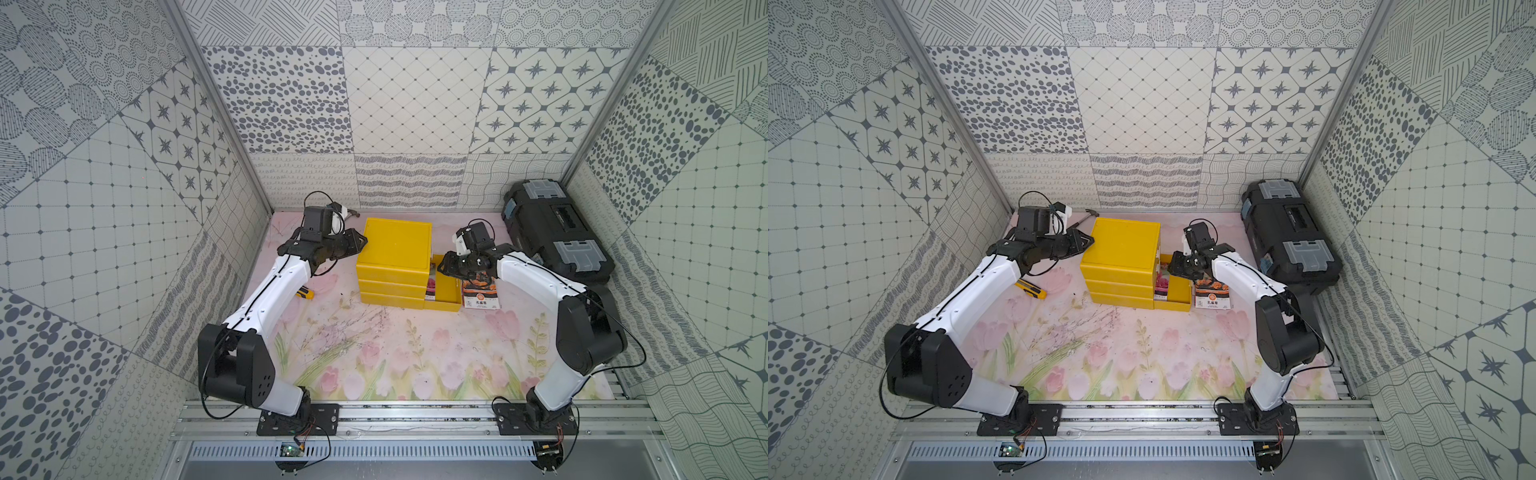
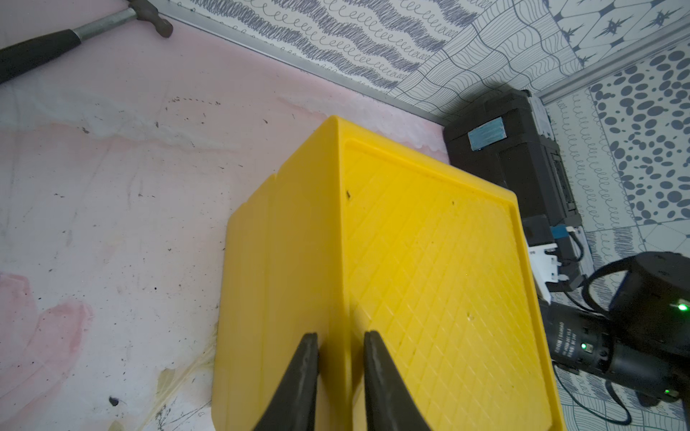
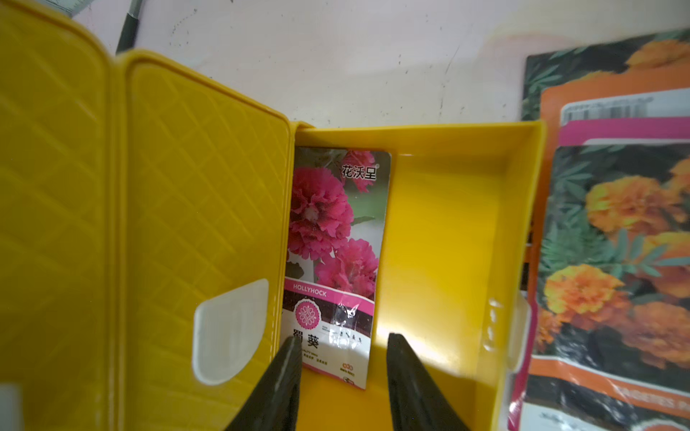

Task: Take the seed bags out of the drawer
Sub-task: Open the drawer in the storage box.

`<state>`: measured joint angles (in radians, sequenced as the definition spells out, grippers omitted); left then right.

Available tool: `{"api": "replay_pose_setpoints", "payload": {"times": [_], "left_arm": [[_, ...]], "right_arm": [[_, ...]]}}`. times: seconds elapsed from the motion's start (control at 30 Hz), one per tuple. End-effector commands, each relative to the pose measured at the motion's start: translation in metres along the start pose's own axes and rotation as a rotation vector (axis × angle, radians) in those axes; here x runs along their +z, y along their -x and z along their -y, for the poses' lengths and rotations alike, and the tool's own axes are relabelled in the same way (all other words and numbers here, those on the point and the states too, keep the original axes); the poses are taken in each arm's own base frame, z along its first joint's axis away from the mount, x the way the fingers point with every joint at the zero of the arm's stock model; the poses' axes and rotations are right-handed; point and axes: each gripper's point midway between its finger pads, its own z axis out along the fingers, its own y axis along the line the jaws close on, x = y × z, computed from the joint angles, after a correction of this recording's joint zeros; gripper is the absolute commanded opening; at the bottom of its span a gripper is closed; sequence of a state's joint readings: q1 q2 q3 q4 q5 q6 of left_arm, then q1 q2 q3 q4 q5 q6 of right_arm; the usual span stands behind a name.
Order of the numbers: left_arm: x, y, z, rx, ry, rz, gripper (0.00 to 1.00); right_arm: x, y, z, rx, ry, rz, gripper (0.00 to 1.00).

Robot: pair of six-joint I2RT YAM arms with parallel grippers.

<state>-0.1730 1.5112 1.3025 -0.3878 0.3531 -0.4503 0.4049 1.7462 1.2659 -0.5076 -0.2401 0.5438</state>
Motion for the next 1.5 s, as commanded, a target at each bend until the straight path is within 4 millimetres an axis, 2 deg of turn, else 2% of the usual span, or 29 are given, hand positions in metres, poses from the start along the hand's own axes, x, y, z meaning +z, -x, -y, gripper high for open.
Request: {"api": "replay_pose_setpoints", "payload": {"times": [0.0, 0.27, 0.6, 1.3, 1.47], "left_arm": [[0.000, -0.063, -0.030, -0.084, 0.115, -0.238, 0.24], [0.001, -0.063, -0.028, -0.085, 0.107, -0.238, 0.24], [0.001, -0.063, -0.028, -0.088, 0.103, -0.239, 0.24], [0.000, -0.062, -0.026, -0.082, 0.097, -0.236, 0.24], [0.000, -0.062, -0.026, -0.083, 0.097, -0.236, 0.24]], "right_arm": [[0.016, 0.006, -0.007, 0.041, 0.028, 0.002, 0.45], [0.041, 0.004, -0.003, 0.080, 0.029, -0.033, 0.47], [0.067, -0.002, 0.005, 0.112, 0.009, -0.068, 0.45], [0.092, -0.008, 0.010, 0.133, 0.000, -0.097, 0.30], [0.088, -0.005, 0.013, 0.119, -0.026, -0.074, 0.30]]}}
